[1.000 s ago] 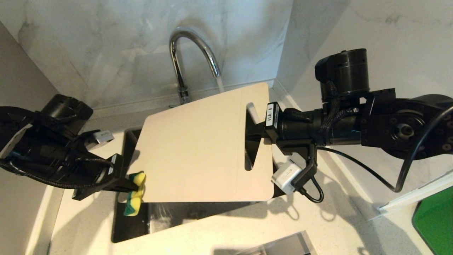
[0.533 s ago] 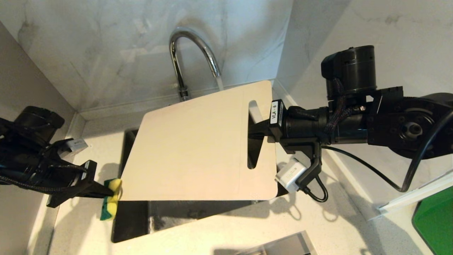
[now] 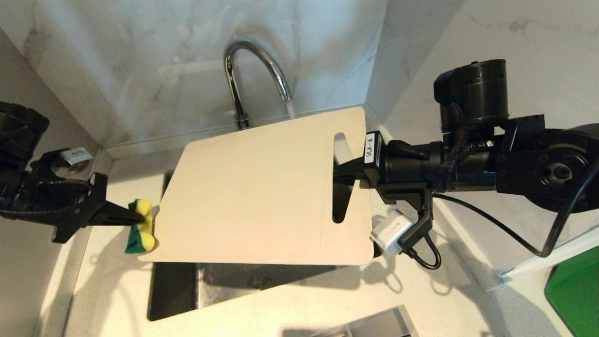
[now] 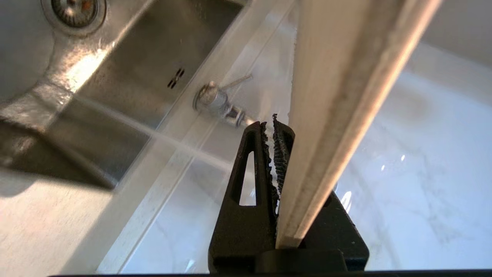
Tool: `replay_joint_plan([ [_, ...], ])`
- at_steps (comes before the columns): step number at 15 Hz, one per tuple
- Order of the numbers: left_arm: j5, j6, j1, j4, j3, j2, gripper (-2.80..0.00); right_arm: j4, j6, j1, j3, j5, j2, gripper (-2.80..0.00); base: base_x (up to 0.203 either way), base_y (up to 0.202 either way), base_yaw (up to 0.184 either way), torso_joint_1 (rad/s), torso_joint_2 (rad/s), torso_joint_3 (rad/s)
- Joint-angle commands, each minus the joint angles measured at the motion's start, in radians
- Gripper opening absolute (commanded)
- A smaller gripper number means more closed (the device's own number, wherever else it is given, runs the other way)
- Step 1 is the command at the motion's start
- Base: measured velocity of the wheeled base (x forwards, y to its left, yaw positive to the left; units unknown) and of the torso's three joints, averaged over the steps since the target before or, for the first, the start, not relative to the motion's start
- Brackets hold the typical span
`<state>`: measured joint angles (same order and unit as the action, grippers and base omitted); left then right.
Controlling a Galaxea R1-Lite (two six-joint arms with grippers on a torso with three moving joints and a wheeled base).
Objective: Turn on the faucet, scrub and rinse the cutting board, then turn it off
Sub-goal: Scrub the cutting board underwater
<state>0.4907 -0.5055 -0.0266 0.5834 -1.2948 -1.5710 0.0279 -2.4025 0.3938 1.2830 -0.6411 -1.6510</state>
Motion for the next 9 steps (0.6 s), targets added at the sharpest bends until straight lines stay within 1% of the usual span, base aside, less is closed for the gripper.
replay_joint_plan([
  [1, 0.019, -0.006, 0.028, 0.006, -0.059, 0.040, -2.80, 0.000, -0.007, -0.017, -0.001, -0.004, 0.019, -2.80, 0.000, 0.000, 0.000, 0.000, 0.00, 0.000],
  [5, 0.016, -0.007, 0.056, 0.012, -0.093, 0.098, -2.80, -0.005, 0.001, -0.027, -0.010, -0.016, 0.056, -2.80, 0.000, 0.000, 0.000, 0.000, 0.00, 0.000],
  [9, 0.015, -0.014, 0.059, 0.016, -0.107, 0.116, -2.80, -0.002, 0.027, -0.027, -0.018, -0.031, 0.089, -2.80, 0.000, 0.000, 0.000, 0.000, 0.00, 0.000],
])
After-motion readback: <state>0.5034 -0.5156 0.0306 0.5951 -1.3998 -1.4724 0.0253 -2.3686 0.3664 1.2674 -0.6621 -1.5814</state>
